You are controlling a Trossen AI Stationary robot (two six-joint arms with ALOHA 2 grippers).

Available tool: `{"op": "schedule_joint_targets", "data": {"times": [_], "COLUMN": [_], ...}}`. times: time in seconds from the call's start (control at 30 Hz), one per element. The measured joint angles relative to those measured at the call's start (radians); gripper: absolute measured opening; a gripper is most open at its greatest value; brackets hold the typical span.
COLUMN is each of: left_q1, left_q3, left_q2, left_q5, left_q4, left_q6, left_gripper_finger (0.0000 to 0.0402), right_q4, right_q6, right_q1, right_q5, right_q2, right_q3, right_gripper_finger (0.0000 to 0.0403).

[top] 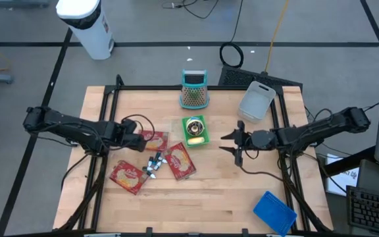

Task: Pick & Place Food Item
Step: Put the top red popcorn bag into the gray bin

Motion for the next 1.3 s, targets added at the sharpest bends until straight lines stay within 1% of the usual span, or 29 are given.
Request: {"op": "schedule_joint_targets", "data": {"times": [0.1, 0.23, 0.37, 0.47, 0.7, 0.8, 0.93, 1.0, 1.1, 1.23, 1.3], "left_q1": [-0.001, 0.000, 0.000, 0.001, 0.026, 0.035, 0.035, 0.036, 0.036, 0.036, 0.037], "left_q3": [0.000, -0.009, -0.071, -0.146, -0.316, -0.356, -0.356, -0.357, -0.359, -0.363, -0.364], "left_q2": [0.000, 0.000, 0.000, -0.011, -0.016, -0.023, -0.026, -0.037, -0.050, -0.075, -0.081], "left_q5": [0.008, 0.088, 0.126, 0.131, 0.177, 0.169, 0.154, 0.147, 0.142, 0.119, 0.074], "left_q4": [-0.003, -0.002, 0.020, 0.103, 0.451, 0.500, 0.484, 0.481, 0.477, 0.466, 0.468], "left_q6": [-0.036, -0.089, -0.195, -0.221, -0.206, -0.201, -0.205, -0.194, -0.179, -0.174, -0.169], "left_gripper_finger": [0.0289, 0.0289, 0.0289, 0.0289, 0.0289, 0.0289, 0.0286, 0.0274, 0.0241, 0.0174, 0.0136], "right_q4": [0.053, 0.137, 0.221, 0.262, 0.272, 0.272, 0.271, 0.271, 0.270, 0.268, 0.268], "right_q6": [-0.001, -0.001, -0.011, -0.034, -0.039, -0.038, -0.039, -0.039, -0.039, -0.039, -0.039], "right_q1": [0.000, 0.000, 0.000, 0.000, 0.000, 0.000, 0.000, 0.000, 0.000, 0.000, 0.000], "right_q5": [0.000, -0.001, -0.003, -0.003, -0.003, -0.004, -0.004, -0.004, -0.004, -0.004, -0.004], "right_q2": [0.000, 0.000, 0.000, 0.000, 0.000, 0.000, 0.001, 0.001, 0.001, 0.001, 0.001], "right_q3": [-0.037, -0.076, -0.110, -0.129, -0.133, -0.133, -0.133, -0.133, -0.133, -0.133, -0.133], "right_gripper_finger": [0.0171, 0.0171, 0.0171, 0.0171, 0.0171, 0.0171, 0.0171, 0.0171, 0.0171, 0.0171, 0.0171]}}
